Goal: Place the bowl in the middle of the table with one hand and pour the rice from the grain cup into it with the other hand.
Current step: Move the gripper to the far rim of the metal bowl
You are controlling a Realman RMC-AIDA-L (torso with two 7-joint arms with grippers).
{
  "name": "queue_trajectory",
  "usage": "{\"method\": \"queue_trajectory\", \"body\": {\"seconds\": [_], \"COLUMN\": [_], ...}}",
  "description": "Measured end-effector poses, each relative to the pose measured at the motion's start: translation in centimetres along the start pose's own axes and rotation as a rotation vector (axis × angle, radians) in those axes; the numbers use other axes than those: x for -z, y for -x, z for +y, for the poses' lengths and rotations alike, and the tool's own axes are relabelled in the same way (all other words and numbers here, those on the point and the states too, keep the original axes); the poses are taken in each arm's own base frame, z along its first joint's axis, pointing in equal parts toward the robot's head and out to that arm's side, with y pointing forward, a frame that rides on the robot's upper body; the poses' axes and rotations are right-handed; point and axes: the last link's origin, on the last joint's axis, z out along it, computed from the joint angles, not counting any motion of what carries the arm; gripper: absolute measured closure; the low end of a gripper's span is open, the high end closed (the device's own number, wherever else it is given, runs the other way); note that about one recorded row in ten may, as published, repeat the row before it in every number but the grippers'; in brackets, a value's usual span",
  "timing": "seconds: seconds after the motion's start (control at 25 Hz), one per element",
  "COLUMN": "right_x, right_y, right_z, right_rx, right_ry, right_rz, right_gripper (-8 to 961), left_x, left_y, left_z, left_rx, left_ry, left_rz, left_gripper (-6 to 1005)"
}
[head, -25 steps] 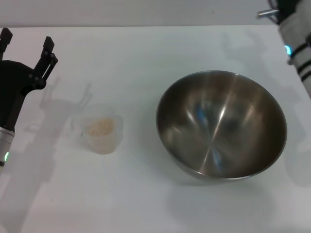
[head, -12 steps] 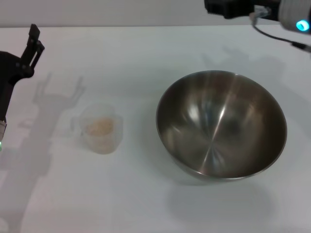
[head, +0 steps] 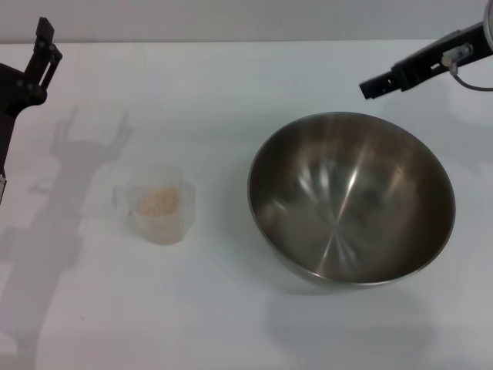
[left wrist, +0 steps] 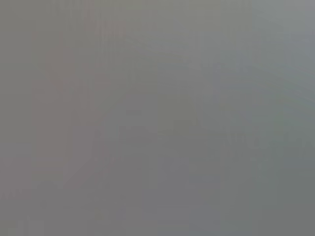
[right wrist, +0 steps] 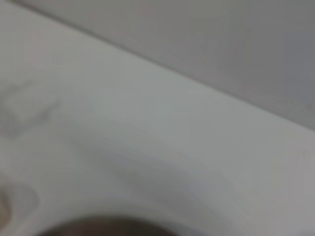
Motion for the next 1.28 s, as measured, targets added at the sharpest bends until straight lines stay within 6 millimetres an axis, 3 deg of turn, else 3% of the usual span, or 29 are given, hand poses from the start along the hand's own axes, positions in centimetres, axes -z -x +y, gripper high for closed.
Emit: {"method": "queue_trajectory", "body": {"seconds": [0.44, 1.08, 1.28], "right_x": [-0.4, -4.0, -4.5], "right_y": [-2.0, -4.8, -4.9], "right_z": [-0.3, -0.7, -1.1], "right_rx": [0.084, 0.057, 0.046], "right_ry": [-0.013, 0.032, 0.038], "right_rz": [0.183, 0.287, 0.286], "right_gripper": [283, 284, 400], "left_x": [-0.1, 0.4, 0.2], "left_y": [-0.1, -0.2, -0.2], "left_z": [0.0, -0.3, -0.4], "left_rx": [0.003, -0.005, -0.007], "left_ry": [-0.011, -0.017, -0.015], "left_rz": [0.007, 0.012, 0.016], "left_gripper": [136, 136, 136]}}
